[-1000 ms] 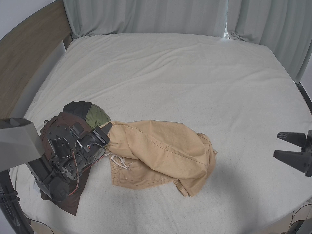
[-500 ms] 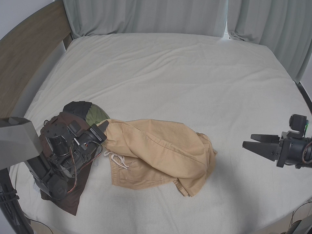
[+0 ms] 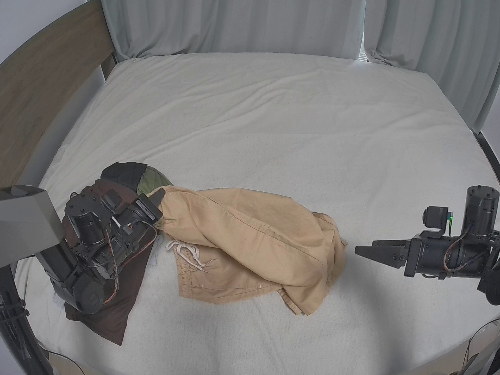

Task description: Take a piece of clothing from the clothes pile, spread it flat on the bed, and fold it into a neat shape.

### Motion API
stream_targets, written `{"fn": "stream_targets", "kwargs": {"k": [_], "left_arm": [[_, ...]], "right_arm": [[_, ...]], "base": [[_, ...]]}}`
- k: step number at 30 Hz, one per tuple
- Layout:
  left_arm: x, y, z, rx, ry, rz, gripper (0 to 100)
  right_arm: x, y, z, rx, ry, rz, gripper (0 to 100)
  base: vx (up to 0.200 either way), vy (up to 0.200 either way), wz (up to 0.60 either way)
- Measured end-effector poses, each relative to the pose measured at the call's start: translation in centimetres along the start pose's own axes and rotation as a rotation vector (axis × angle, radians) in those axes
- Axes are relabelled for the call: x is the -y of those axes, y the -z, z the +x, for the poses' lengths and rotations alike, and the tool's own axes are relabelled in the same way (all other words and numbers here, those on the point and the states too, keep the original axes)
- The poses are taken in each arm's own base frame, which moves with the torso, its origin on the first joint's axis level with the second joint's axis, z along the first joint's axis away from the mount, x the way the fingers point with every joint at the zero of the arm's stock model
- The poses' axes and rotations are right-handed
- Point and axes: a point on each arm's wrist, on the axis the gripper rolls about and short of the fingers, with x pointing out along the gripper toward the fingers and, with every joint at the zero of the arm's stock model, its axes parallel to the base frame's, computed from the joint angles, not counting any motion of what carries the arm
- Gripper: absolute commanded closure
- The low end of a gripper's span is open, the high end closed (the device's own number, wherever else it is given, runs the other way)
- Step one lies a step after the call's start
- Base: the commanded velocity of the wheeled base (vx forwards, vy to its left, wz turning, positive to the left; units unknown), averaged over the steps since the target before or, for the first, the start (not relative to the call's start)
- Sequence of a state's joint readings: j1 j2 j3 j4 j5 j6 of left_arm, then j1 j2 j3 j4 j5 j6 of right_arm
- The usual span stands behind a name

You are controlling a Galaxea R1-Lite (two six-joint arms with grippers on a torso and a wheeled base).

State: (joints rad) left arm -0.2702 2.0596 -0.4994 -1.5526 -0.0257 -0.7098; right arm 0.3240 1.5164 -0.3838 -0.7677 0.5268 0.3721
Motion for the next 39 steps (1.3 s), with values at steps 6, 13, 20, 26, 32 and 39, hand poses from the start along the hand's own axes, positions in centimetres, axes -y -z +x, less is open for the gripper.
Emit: {"fn": "stream_targets", "kwargs": {"k": [6,13,20,26,32,39], "left_arm": [[-0.4,-0.4,0.2,0.013,-0.008,0.000,100],[-0.4,-0.3,0.2,0.010,-0.009,0.000,100],[-0.5,-0.1,0.2,0.005,-0.011,0.000,100],[-0.5,-0.1,0.2,0.003,-0.012,0.000,100],[-0.5,0.0,0.2,0.000,-0.012,0.000,100],[-0.5,0.0,0.2,-0.002,-0.012,0.000,100]], "right_arm": [[1.2,0.9,1.2,-0.035,0.016,0.027,0],[2.5,2.1,2.8,-0.075,0.027,0.050,0],[4.0,2.9,4.9,-0.065,0.022,0.072,0],[5.3,4.1,6.2,-0.092,0.032,0.106,0],[6.2,5.0,7.5,-0.092,0.028,0.119,0],[6.5,5.6,9.3,-0.025,-0.021,0.157,0]], "base": [[0.000,0.000,0.00],[0.000,0.000,0.00],[0.000,0.000,0.00],[0.000,0.000,0.00],[0.000,0.000,0.00],[0.000,0.000,0.00]]}}
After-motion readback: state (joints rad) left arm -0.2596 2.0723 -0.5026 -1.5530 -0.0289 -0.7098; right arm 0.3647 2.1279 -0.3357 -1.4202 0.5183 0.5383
